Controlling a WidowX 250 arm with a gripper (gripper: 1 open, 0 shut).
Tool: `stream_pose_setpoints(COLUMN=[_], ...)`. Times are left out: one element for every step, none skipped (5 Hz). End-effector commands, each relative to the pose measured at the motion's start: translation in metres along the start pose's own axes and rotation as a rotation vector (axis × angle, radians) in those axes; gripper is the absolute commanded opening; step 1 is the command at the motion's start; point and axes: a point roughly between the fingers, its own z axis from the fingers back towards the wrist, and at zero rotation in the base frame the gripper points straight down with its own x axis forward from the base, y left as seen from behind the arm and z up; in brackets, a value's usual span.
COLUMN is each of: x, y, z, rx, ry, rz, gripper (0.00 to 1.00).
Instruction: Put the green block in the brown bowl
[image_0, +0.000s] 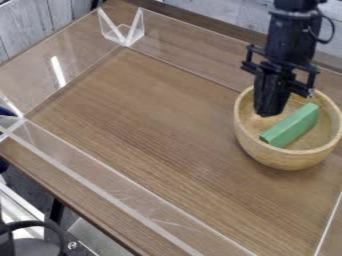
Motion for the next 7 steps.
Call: stream_pose_setpoints(x=[0.005, 0.007, 0.009, 0.008, 0.01, 0.004, -0.004], y=[0.001, 0.003, 0.01, 0.015, 0.02, 0.006, -0.01], z=[0.011, 0.002, -0.003, -0.005, -0.011, 0.012, 0.041], rx=[-0.034, -0.083, -0.081, -0.084, -0.081, -0.052, -0.011], ry=[-0.04, -0.017, -0.01, -0.009, 0.003, -0.028, -0.074], rz=[-0.013, -0.006, 0.011, 0.024, 0.06, 0.048, 0.034], gripper=[0.0, 0.0, 0.0, 0.0, 1.0, 1.0, 1.0])
